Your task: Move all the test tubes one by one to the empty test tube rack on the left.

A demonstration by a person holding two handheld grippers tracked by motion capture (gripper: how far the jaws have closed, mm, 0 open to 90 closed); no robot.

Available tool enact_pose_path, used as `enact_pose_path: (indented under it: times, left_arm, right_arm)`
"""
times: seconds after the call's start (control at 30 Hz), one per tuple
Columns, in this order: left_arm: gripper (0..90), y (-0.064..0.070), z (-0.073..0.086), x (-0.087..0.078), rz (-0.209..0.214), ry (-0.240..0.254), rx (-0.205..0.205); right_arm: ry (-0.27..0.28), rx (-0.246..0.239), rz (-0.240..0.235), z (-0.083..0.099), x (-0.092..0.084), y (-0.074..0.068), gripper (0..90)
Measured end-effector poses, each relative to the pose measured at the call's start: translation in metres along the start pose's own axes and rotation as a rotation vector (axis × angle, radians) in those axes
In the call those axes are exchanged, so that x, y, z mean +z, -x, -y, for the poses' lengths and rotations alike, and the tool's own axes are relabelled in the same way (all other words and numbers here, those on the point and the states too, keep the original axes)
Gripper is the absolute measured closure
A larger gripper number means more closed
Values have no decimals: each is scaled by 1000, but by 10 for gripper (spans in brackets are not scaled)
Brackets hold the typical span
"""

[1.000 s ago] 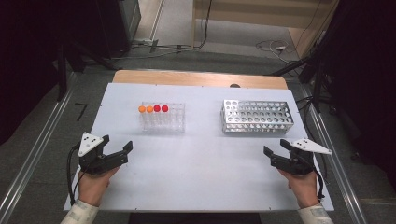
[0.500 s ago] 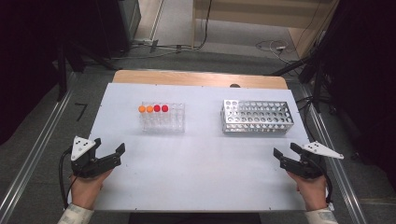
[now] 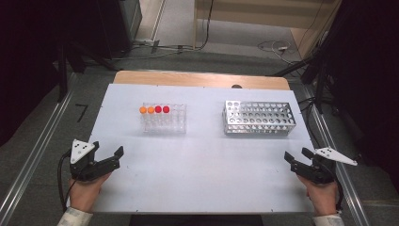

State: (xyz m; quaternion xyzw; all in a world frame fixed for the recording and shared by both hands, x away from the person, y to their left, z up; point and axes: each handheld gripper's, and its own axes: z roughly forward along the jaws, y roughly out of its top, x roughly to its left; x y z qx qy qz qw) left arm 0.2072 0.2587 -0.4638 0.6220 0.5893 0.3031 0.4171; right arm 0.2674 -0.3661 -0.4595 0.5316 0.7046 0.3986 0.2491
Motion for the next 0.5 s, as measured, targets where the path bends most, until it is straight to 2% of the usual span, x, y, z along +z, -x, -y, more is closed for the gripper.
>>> enact_pose_path:
  times: [0.2,0.37,0.5]
  left_arm:
    - [133,-2,1,2,-8,-10,-9]
    - [131,-6,4,5,26,-34,-42]
    - [113,-6,6,9,26,-54,-38]
  right_arm:
    - [-5,26,29,3,-1,10,240]
    - [-22,51,55,6,0,18,236]
    - [-37,49,67,9,3,21,227]
